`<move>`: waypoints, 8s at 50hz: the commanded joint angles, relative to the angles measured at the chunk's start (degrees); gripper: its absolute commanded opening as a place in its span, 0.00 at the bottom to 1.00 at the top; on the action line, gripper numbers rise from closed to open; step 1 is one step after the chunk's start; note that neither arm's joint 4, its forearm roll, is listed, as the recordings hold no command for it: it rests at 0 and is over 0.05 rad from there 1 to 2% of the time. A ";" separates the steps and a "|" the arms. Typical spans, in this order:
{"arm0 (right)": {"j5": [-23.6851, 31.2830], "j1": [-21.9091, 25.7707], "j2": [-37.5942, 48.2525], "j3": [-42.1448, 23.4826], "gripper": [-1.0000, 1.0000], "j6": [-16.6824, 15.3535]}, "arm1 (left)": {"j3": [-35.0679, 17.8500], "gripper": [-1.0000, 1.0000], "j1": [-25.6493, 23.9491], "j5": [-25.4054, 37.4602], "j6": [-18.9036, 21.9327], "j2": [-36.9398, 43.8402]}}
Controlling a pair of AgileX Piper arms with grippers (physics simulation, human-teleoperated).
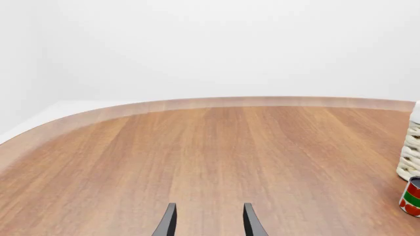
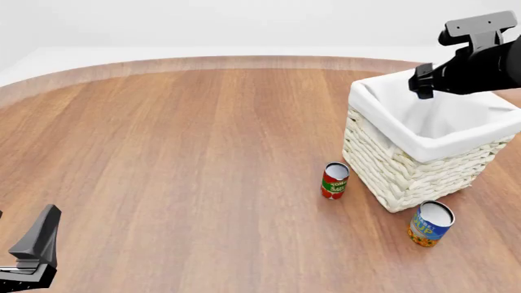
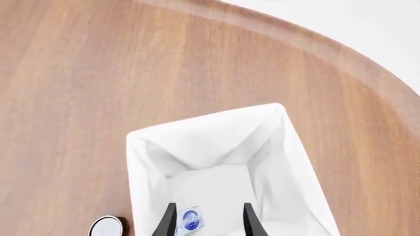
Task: Pick up the alphabet soup and the cream cheese box, and put them in the basket.
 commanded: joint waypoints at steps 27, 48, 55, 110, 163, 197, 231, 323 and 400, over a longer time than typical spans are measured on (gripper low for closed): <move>9.20 3.13 -12.83 1.02 1.00 0.72 | 0.00 1.00 0.00 0.00 0.00 0.00; 12.90 5.42 -17.21 1.97 1.00 0.02 | 0.00 1.00 0.00 0.00 0.00 0.00; 13.85 5.22 -17.81 1.64 1.00 -0.19 | 0.00 1.00 0.00 0.00 0.00 0.00; 14.29 4.46 -26.78 7.15 1.00 0.38 | 0.00 1.00 0.00 -0.01 0.00 0.01; 14.35 4.11 -38.92 20.18 1.00 4.29 | 0.00 1.00 0.00 -0.01 0.00 0.01; 15.82 1.24 -41.09 25.15 1.00 5.55 | 0.00 1.00 0.00 -0.01 0.00 0.01; 15.84 -0.29 -42.06 29.74 1.00 6.91 | 0.00 1.00 0.00 -0.01 0.00 0.01; -5.82 -4.07 -35.35 50.98 1.00 4.29 | 0.00 1.00 0.00 -0.01 0.00 0.01; -24.19 -5.07 -14.85 54.73 1.00 3.17 | 0.00 1.00 0.00 -0.01 0.00 0.01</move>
